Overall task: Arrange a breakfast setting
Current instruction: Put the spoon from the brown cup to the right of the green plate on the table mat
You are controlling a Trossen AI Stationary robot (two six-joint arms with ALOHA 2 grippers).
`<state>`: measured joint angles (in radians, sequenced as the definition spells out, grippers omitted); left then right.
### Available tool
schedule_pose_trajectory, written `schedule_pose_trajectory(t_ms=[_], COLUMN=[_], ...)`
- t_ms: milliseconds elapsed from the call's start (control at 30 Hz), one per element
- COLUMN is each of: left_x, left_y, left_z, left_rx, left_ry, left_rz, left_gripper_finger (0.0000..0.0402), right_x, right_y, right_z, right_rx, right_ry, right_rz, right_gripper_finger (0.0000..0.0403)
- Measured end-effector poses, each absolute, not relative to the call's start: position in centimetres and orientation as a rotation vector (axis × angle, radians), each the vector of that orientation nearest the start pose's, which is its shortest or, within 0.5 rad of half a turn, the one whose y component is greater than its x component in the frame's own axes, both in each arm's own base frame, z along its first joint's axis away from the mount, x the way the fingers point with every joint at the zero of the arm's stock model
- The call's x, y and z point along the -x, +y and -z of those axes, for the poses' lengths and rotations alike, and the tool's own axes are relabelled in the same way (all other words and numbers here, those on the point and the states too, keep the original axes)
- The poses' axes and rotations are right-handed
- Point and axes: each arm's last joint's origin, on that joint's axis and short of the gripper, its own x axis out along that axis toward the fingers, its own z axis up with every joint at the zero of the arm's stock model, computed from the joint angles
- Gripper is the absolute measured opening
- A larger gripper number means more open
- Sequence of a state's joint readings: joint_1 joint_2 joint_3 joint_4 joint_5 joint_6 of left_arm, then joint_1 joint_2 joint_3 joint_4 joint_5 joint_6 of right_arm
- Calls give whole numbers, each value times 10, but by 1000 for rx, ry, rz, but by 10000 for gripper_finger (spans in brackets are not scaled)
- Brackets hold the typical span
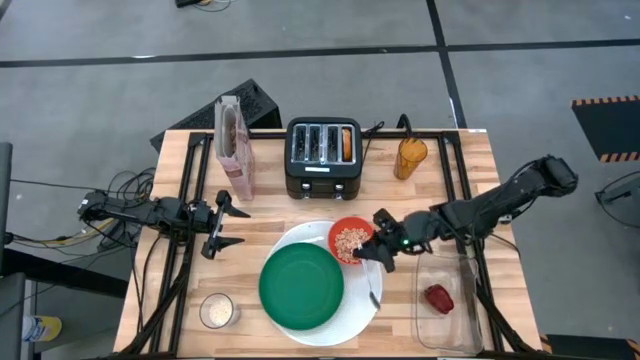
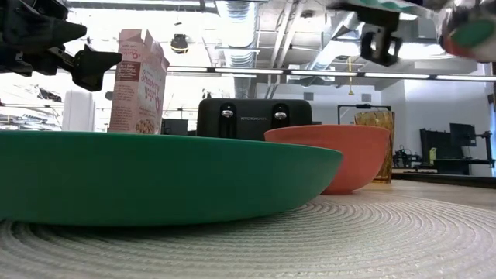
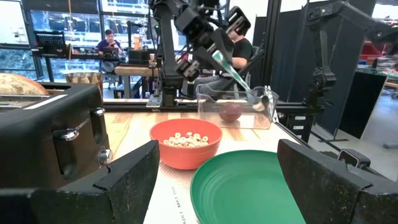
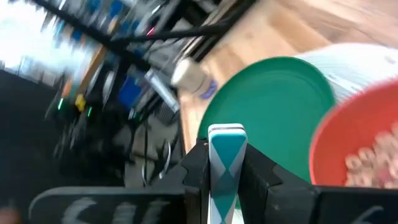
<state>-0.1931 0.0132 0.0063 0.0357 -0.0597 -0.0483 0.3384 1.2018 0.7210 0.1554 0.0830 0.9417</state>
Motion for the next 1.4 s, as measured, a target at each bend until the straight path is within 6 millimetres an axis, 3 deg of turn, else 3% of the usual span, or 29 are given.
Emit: schedule_pose_trajectory(t_ms=[200,567,800,900,1167,1400], left_x=[-97,-97,-97,-97,-97,-97], left_y=[-17,-17,-17,-17,-17,-17], left_z=[-168,-168,-168,-168,-168,-168], left_rx=[52,52,52,52,52,52], left_ry=[-26,-26,-25,-26,-26,-26], left_rz=[134,134,134,134,134,134], left_gripper_finger=[311,311,311,311,311,311], right_x=[-252,-246,-245,-246,-258,-270], right_y=[80,89,110,122,149,169], right_z=[-269,-276,-276,-266,-246,-243], right_rx=[-557,-36,102,159,333,479], right_ry=[409,488,515,538,599,602], right_rz=[-293,-434,-510,-542,-603,-635], right_gripper_finger=[77,77,77,77,77,77])
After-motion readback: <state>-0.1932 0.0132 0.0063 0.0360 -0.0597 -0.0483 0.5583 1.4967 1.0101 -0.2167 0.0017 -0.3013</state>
